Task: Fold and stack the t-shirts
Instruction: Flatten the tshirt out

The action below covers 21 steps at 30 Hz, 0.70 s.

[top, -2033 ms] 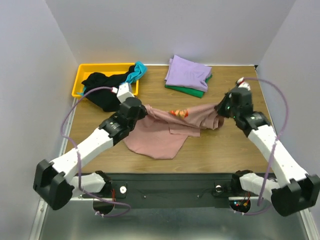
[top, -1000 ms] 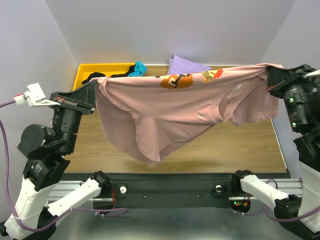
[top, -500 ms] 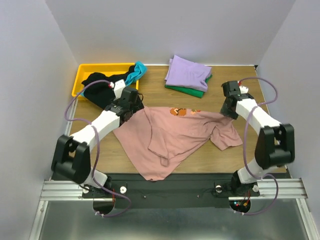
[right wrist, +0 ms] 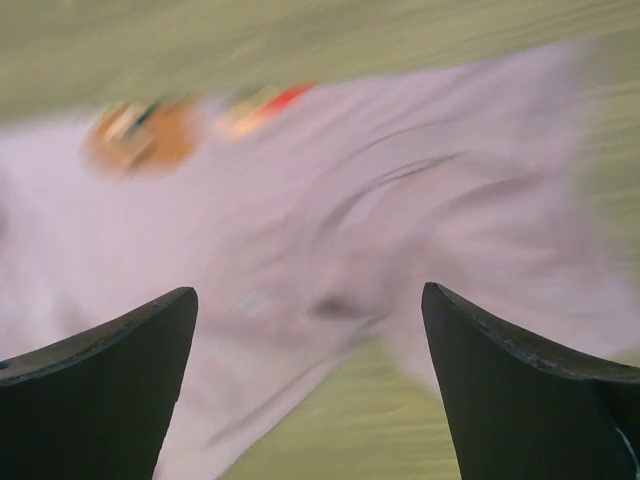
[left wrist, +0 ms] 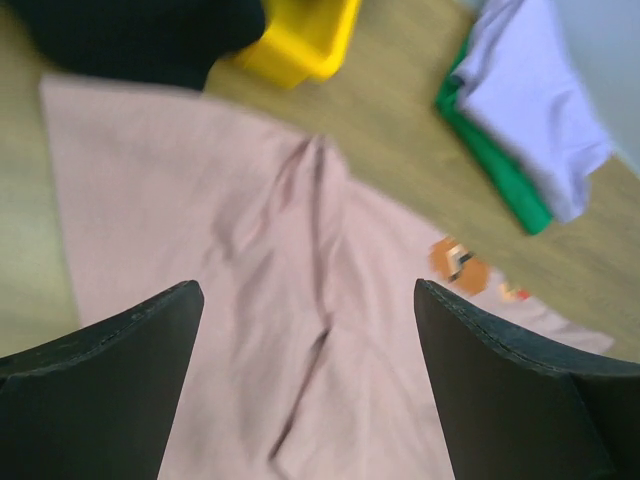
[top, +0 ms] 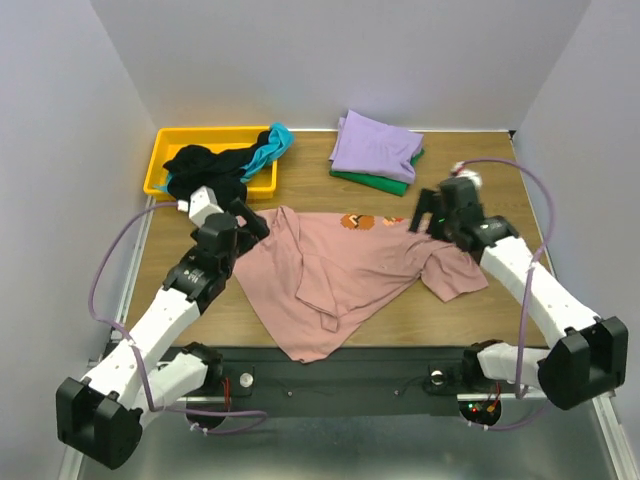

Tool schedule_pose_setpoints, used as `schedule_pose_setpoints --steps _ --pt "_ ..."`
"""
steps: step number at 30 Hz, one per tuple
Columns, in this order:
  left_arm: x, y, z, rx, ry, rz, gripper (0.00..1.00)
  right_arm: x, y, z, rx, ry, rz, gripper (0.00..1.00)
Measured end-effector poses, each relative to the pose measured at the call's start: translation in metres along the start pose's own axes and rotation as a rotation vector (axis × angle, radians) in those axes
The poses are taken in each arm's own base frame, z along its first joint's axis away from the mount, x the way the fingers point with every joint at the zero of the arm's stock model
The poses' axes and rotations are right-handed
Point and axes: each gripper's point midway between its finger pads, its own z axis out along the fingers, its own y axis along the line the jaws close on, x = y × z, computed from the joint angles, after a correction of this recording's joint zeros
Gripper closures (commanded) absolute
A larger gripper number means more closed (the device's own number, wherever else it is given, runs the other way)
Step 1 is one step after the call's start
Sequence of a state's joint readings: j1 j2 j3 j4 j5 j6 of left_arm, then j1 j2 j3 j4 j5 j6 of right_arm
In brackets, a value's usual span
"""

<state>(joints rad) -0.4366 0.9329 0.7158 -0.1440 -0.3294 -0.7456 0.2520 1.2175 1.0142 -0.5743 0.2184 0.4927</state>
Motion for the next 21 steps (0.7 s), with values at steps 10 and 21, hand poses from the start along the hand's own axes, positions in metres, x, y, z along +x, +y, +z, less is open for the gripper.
schedule_pose_setpoints --steps 10,21 --pt "0.067 0.090 -0.022 -0.224 0.115 -0.070 0.01 0.228 0.170 -0.056 -0.478 0.345 -0.566 0.02" --pt "0.045 0.081 -0.031 -0.181 0.021 -0.161 0.02 0.287 0.171 -0.028 -0.378 0.440 -0.662 0.60"
